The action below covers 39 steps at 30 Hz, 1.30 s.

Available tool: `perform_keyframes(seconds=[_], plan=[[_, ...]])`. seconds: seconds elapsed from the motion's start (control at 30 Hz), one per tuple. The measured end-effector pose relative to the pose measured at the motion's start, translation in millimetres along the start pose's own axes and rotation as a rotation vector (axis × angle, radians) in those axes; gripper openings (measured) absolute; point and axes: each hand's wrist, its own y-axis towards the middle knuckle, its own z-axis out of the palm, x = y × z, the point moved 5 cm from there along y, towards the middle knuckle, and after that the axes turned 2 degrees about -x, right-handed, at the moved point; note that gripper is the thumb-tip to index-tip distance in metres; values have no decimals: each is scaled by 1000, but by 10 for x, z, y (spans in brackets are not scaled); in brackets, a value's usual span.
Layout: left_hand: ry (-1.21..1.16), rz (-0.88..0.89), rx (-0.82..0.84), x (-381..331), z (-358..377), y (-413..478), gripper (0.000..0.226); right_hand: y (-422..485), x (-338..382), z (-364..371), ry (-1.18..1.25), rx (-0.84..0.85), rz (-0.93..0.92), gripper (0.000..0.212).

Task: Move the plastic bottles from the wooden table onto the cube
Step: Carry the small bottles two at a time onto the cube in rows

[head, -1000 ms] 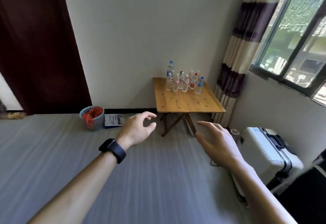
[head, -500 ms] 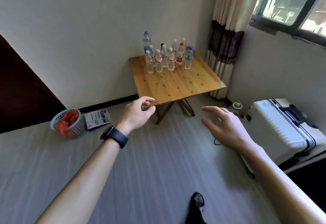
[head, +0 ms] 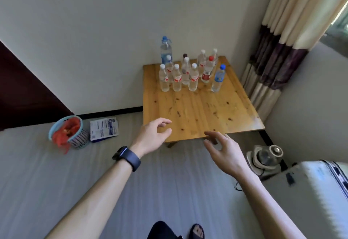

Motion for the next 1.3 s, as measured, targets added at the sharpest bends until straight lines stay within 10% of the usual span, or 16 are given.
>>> perform_keyframes(seconds=[0.77,1.1,1.3], plan=[[-206,-295,-6,926,-64,4582,56,4537,95,1194,-71,188,239,61],[-324,-477,-112,1577,482,5511,106,5740,-294,1929,-11,177,318,94],[-303,-434,-172,1622,578,5740,96,6032,-360,2100,19,128,277,103]])
